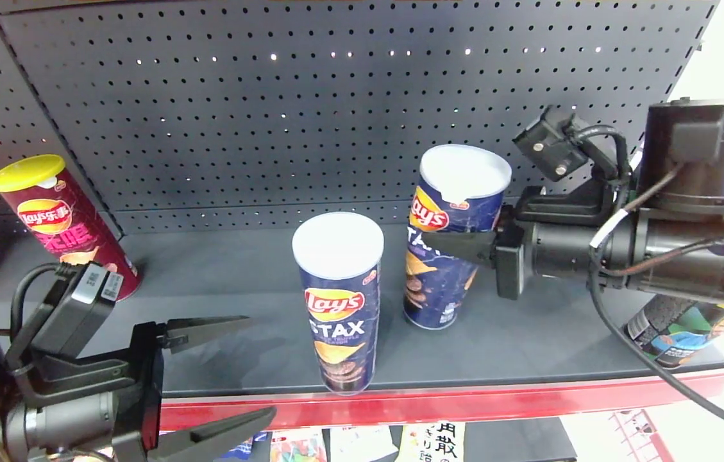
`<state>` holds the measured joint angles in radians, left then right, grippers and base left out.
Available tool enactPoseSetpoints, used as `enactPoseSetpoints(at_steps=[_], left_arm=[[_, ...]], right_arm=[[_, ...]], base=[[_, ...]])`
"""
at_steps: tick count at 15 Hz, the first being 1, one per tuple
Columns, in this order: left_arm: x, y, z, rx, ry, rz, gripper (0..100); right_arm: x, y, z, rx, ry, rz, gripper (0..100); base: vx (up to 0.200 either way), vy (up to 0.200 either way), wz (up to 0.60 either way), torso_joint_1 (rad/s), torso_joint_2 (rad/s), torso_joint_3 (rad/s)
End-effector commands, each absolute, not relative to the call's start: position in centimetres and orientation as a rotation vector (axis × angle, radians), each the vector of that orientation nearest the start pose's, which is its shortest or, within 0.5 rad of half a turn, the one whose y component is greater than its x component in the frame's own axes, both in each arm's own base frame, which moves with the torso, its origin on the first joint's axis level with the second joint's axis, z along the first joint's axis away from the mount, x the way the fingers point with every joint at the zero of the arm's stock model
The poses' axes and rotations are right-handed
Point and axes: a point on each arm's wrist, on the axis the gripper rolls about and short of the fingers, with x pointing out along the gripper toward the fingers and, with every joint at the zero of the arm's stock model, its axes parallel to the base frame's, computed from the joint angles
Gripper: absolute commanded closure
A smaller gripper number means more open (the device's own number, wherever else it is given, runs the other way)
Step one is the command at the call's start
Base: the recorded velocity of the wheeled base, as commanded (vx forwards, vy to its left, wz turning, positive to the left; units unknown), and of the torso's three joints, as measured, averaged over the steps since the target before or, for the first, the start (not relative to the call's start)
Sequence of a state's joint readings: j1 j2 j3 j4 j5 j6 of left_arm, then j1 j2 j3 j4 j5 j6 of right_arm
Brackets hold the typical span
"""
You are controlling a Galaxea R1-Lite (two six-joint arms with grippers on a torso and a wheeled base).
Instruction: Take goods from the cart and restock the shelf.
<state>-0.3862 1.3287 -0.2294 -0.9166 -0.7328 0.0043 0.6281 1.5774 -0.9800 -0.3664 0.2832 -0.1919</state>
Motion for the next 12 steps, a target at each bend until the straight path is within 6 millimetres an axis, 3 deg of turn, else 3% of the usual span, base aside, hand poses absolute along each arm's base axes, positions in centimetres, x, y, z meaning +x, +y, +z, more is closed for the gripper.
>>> enactPoseSetpoints(at_steps=[1, 7, 12], left_arm=[[13.5, -7.1, 15.3, -0.045, 0.169, -1.105, 0], [11.6, -6.2, 15.9, -0.081, 0.17, -1.038, 0], [11.7, -6.2, 16.0, -0.089, 0.171, -1.021, 0]], right_arm=[[25.8, 19.0, 23.1, -0.219, 0.154, 0.917, 100], [28.7, 21.3, 21.9, -0.218, 0.164, 0.928, 100], [29.9, 22.4, 22.0, -0.208, 0.142, 0.974, 100]], base=[[0.0, 0.0, 0.0, 0.0, 0.0, 0.0], [0.0, 0.0, 0.0, 0.0, 0.0, 0.0], [0.0, 0.0, 0.0, 0.0, 0.0, 0.0]])
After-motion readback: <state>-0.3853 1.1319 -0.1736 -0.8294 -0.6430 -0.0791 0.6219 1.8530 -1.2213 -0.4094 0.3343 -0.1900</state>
